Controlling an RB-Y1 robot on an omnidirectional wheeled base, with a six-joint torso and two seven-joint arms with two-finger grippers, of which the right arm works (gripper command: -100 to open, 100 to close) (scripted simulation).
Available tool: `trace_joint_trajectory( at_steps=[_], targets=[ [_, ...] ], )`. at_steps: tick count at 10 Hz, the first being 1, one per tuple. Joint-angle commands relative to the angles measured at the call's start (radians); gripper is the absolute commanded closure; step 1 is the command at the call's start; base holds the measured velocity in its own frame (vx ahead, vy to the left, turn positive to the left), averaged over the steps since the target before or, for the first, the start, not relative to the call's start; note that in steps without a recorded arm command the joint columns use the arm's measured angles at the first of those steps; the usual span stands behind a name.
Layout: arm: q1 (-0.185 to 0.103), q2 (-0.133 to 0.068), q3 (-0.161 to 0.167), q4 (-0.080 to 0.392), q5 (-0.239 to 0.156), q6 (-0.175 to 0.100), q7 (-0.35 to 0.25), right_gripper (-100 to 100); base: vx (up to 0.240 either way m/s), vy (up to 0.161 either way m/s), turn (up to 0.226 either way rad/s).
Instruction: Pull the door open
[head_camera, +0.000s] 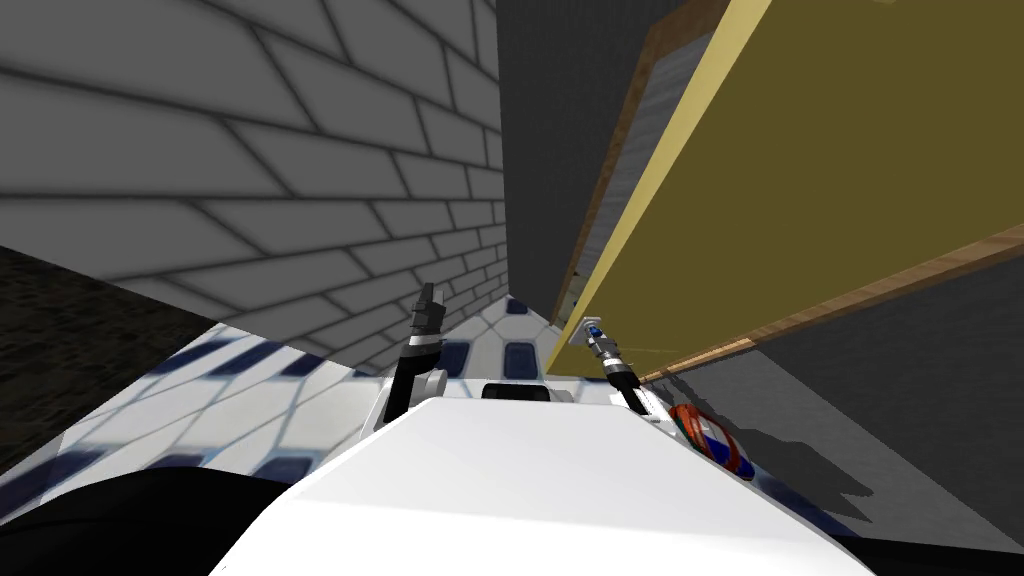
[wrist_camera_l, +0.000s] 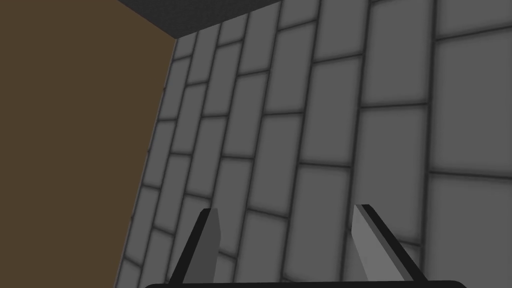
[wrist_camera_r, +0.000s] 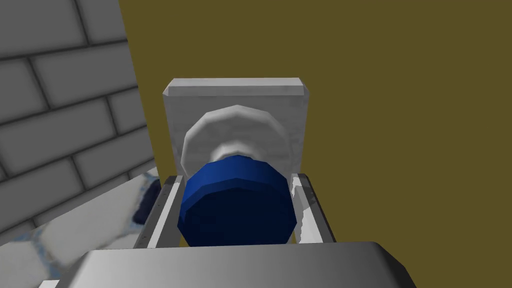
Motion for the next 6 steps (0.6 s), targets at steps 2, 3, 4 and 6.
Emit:
trace_joint_trajectory(
  at_steps=[2,3,4,6],
  targets=[
    [0.014,-0.021,0.006,0.003,0.008,-0.041,-0.026,100,-0.187,-0.097,0.113],
    [0.020,-0.031,0.007,0.005,0.012,-0.055,-0.037,100,-0.139,-0.040,0.082],
    [0.026,-0.043,0.009,0.007,0.016,-0.071,-0.050,100,-0.185,-0.052,0.106],
    [0.028,-0.043,0.010,0.010,0.016,-0.070,-0.050,100,-0.137,-0.056,0.063]
  ],
)
